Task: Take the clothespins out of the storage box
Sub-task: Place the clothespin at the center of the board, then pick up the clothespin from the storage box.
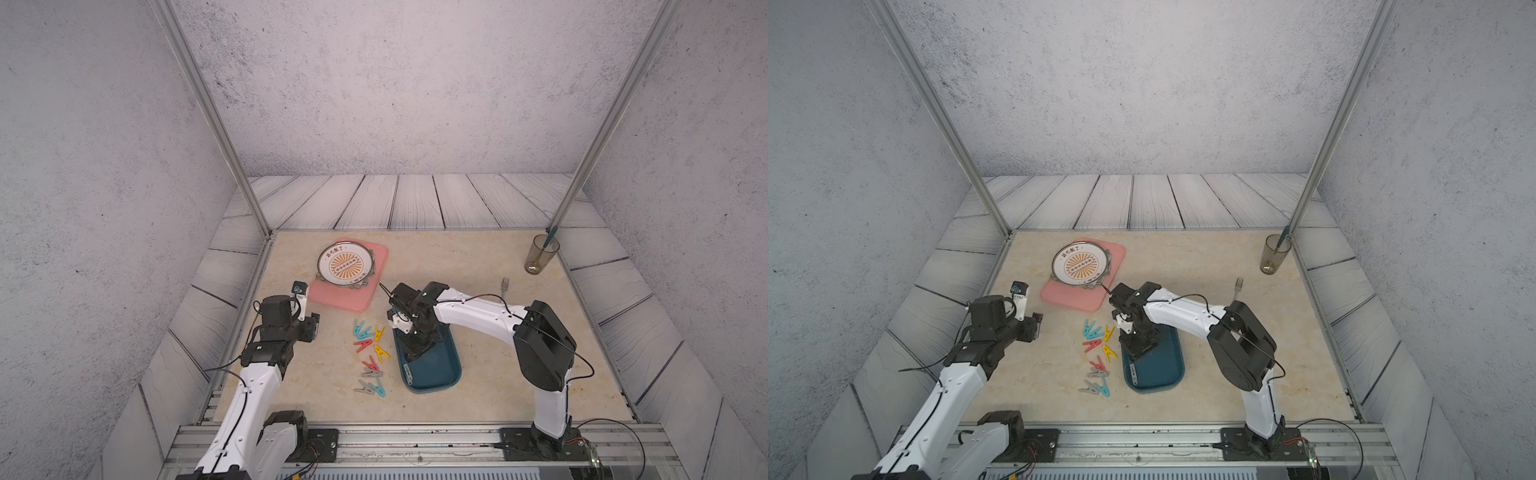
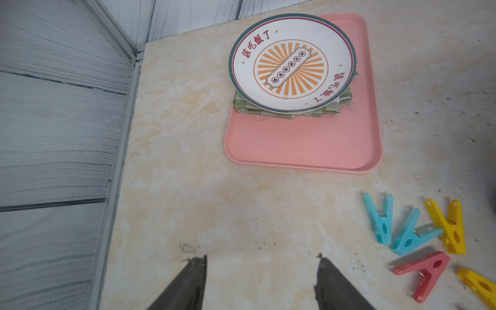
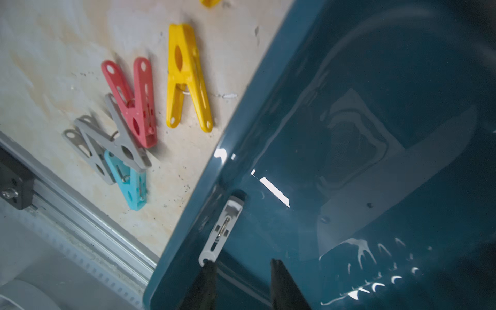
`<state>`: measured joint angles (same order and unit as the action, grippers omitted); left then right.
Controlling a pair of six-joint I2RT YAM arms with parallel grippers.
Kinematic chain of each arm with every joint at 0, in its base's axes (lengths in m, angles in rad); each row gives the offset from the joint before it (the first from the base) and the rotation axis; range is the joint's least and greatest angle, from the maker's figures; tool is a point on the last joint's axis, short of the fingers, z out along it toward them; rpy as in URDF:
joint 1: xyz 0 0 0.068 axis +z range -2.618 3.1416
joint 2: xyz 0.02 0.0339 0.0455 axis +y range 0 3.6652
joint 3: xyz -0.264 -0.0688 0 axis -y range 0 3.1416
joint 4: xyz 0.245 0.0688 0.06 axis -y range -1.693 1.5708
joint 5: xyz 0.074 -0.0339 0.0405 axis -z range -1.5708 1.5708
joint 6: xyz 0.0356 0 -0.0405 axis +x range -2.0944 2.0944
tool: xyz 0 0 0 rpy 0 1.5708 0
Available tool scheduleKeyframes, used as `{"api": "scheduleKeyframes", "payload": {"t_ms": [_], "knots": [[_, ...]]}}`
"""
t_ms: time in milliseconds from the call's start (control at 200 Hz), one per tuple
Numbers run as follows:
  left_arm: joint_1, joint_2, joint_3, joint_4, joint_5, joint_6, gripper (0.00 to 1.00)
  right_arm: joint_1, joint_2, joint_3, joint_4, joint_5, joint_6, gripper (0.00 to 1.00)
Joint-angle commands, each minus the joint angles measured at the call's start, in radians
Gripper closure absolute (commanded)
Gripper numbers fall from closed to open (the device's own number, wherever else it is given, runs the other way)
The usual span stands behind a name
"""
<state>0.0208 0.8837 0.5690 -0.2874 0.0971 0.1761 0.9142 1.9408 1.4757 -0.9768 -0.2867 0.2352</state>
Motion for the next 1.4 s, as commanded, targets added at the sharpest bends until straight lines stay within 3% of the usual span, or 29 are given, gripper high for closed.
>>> {"api": "scheduleKeyframes", "payload": {"t_ms": [0, 240, 415, 886, 1391], "knots": [[0.009, 0.002, -0.009, 0.008, 0.001, 0.006, 0.31, 0.003, -0.03, -0.042, 0.033, -0.11, 0.01, 0.58], [0.008, 0.008, -0.004, 0.005, 0.001, 0.007, 0.31, 0.009, -0.009, -0.135, 0.093, -0.201, 0.014, 0.45], [0.008, 0.007, 0.005, -0.007, -0.005, 0.005, 0.31, 0.012, 0.026, -0.16, 0.121, -0.16, 0.043, 0.44], [0.009, 0.001, 0.006, -0.005, -0.003, 0.002, 0.31, 0.012, 0.025, -0.134, 0.11, -0.001, 0.103, 0.84], [0.009, -0.008, 0.003, 0.001, -0.002, 0.002, 0.31, 0.0, -0.104, -0.035, 0.05, 0.077, 0.043, 0.98]]}}
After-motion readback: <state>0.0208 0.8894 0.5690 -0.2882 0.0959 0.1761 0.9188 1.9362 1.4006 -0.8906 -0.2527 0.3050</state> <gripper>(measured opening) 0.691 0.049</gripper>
